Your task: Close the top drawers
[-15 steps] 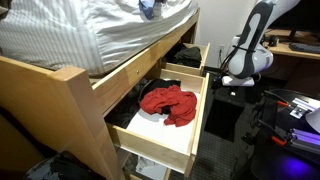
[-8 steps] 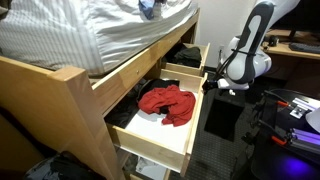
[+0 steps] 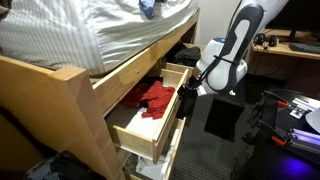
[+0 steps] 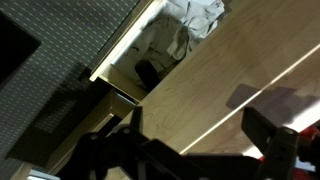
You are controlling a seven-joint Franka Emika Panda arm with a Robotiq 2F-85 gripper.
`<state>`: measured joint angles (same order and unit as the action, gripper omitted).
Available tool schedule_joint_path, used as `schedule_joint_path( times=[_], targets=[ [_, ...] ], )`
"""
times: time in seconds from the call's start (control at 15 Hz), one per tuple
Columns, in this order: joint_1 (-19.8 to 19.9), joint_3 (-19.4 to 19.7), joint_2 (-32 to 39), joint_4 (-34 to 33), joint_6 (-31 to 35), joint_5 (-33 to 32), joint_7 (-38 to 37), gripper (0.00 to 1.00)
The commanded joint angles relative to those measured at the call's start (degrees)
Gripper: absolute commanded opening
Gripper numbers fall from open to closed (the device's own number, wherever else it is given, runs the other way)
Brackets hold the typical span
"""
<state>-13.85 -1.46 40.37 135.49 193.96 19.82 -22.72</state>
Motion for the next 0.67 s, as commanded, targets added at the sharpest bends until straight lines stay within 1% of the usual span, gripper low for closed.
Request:
schedule_joint_path(
  times=[0.0,0.27,0.33,0.4,0.47,0.6],
  targets=[
    [0.14,-0.34,-0.07,-0.06,-0.14,0.84,0.85,1.00],
    [0.47,-0.31,-0.05,0.19,-0.15,0.84,0.83,1.00],
    [1.10,-0.67,1.24,-1.13,-0.66,0.84,0.48,1.00],
    [1.65,-1.06,2.93,-2.77,1.12,1.11,-0.26,1.00],
    [3.10,-2.23,4.39,-4.38,2.01,0.68,-0.68,1.00],
    [7.32,-5.54,8.81,-9.74,3.39,-1.23,-1.01,1.00]
  ],
)
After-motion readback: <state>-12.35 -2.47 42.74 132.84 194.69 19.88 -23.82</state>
